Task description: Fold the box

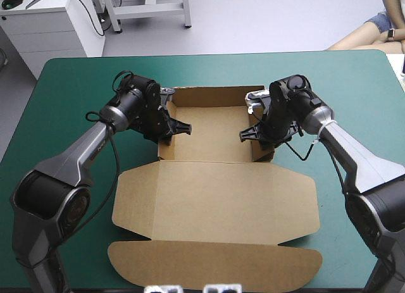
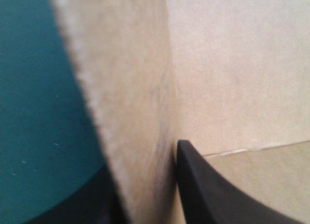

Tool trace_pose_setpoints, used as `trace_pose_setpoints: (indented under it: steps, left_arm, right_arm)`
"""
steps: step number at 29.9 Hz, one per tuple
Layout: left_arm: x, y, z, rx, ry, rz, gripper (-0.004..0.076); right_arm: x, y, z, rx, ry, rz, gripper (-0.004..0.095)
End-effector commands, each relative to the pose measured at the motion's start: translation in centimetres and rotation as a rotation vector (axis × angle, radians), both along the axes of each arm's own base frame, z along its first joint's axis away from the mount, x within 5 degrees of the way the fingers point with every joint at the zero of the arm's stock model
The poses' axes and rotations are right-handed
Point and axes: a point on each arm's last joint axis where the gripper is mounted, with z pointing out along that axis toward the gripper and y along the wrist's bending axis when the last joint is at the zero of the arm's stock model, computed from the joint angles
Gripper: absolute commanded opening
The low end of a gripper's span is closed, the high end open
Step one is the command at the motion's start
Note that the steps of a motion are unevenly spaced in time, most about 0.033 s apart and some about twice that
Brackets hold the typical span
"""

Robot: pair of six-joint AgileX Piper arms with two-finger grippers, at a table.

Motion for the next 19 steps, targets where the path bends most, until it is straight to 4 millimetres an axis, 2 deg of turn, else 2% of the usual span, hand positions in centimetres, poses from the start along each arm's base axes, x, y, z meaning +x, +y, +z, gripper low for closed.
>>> trace_pose_setpoints:
  steps: [1,3,5,10,13,19]
  left_arm:
    - [-1.0,0.3,2.7,-0.008,-0.024,-0.013,0.0358]
    - [-1.0,0.4,2.8,-0.007,-0.026,-0.014,0.0398]
    - [-0.9,0.4,2.9,-0.006,-0.029,-0.014,0.0396]
    - [-0.6,0.4,4.0,-0.01,-0.07,-0.014,0.0396]
    - [-0.2,0.5,5.8,-0.002,-0.142,-0.009,0.0396]
    - [-0.7,1.3,11.5,-0.026,-0.332,-0.004,0.0396]
  right_arm:
    - [-0.5,-0.4,2.3,0.013,-0.067,0.009,0.0541]
    - [-0.5,-0.4,2.3,0.014,-0.07,0.009,0.061]
    - [-0.4,-0.4,2.4,0.015,-0.08,0.01,0.0637]
    - [0.0,-0.3,3.5,0.037,-0.137,0.01,0.0636]
    - [0.3,-0.1,5.1,0.059,-0.189,0.005,0.0636]
    - [0.6,-0.3,8.5,0.068,-0.281,0.0,0.0636]
